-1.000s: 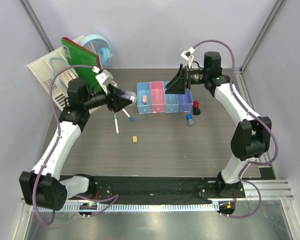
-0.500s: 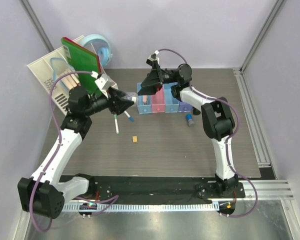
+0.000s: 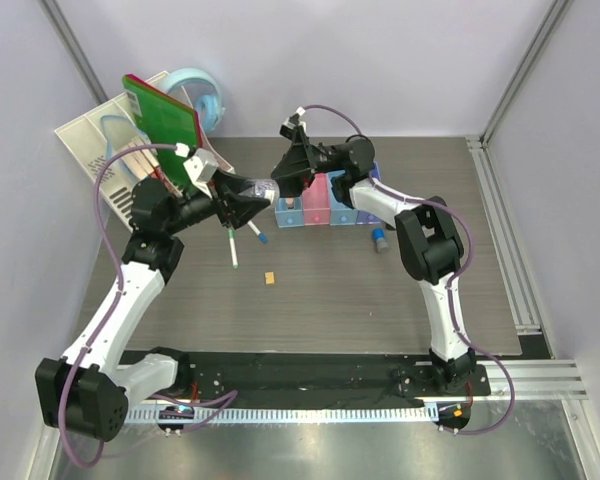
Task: Sort the stationery into containers
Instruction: Place the stationery in the storage box.
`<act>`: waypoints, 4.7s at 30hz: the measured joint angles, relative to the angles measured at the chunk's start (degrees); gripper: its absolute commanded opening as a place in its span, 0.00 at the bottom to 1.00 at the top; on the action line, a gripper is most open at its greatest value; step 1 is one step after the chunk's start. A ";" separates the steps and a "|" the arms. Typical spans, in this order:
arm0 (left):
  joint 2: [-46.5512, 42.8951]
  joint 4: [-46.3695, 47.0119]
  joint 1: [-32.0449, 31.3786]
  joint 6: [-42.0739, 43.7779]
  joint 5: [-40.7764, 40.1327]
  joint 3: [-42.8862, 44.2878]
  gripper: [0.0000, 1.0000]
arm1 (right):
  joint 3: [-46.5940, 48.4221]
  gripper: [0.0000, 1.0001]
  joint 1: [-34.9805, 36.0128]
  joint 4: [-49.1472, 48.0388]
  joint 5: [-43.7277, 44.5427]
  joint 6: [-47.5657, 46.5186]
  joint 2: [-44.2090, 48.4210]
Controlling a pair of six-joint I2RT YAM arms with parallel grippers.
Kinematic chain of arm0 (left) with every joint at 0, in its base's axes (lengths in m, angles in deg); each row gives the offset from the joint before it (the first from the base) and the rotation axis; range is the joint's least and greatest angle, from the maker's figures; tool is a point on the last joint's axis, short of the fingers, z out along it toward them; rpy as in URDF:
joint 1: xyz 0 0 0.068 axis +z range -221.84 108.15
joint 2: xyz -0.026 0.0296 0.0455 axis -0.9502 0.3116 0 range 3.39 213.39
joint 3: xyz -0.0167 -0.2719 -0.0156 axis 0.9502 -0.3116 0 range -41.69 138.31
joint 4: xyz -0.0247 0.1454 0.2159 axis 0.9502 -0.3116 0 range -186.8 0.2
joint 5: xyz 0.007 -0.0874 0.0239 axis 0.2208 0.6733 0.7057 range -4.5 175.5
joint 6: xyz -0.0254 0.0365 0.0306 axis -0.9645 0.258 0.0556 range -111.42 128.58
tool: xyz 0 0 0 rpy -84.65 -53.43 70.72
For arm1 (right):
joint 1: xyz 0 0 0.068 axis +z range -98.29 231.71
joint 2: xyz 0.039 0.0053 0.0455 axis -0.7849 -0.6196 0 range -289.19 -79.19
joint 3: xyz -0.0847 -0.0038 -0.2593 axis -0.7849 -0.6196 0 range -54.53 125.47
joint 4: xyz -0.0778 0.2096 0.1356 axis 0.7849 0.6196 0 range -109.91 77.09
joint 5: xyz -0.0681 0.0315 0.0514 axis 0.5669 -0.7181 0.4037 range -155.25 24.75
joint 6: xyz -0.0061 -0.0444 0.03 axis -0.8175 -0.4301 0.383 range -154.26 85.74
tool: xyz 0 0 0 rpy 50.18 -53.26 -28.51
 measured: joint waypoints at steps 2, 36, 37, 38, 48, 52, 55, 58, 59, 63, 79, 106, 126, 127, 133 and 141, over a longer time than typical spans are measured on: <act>0.02 1.64 -0.02 -0.74 0.46 -1.14 0.00 | -0.61 0.86 0.72 -0.02 0.15 0.15 0.11; 0.63 8.41 -0.74 1.73 1.57 -3.13 0.00 | -6.80 0.74 2.58 -0.28 0.09 -0.33 6.38; 0.63 8.37 -0.74 1.92 1.46 -3.08 0.00 | -6.80 0.72 2.60 -0.26 0.02 -0.33 6.38; 0.66 8.31 -0.74 1.97 1.42 -3.02 0.00 | -6.80 0.70 2.60 -0.26 -0.07 -0.33 6.38; 0.63 7.41 -0.83 3.48 1.53 -2.89 0.22 | -7.23 0.41 2.58 -0.26 -0.33 -0.87 6.47; 0.46 5.51 -0.96 5.38 1.42 -2.40 0.55 | -7.30 0.41 2.58 -0.24 -0.48 -1.49 6.47; 0.15 3.41 -1.18 7.80 1.18 -2.03 0.72 | -7.30 0.40 2.58 -0.24 -0.68 -2.21 6.49; -0.59 1.66 -1.25 11.85 0.09 -2.34 1.00 | -7.32 0.38 2.54 0.22 -1.49 -2.16 6.58; -0.83 1.22 -1.14 13.07 -0.48 -2.69 1.00 | -7.32 0.38 2.51 0.24 -1.64 -2.14 6.71; -1.20 -2.38 -0.57 17.68 -4.57 -5.84 1.00 | -7.30 0.38 2.47 0.17 -2.45 -1.84 8.85; -5.38 -18.23 -0.31 27.47 -19.91 -10.16 1.00 | 5.62 0.25 -4.79 -1.20 -7.50 -2.67 5.16; -7.39 -29.59 -0.15 36.17 -32.06 -10.54 1.00 | 36.35 0.31 -16.15 102.44 43.65 -109.81 13.94; -8.61 -46.01 -0.09 39.60 -41.03 -11.52 1.00 | 33.99 0.30 0.02 109.68 72.54 -143.10 -3.65; -8.61 -46.53 -0.09 39.45 -41.00 -11.30 1.00 | 33.99 0.30 0.90 108.93 73.20 -143.73 -4.20; -8.72 -48.33 -0.09 39.45 -41.03 -10.01 1.00 | 33.99 0.30 4.46 106.16 76.61 -146.92 -9.14; -9.05 -49.57 -0.09 39.43 -40.89 -9.97 1.00 | 33.92 0.30 6.95 105.09 78.86 -149.09 -13.62</act>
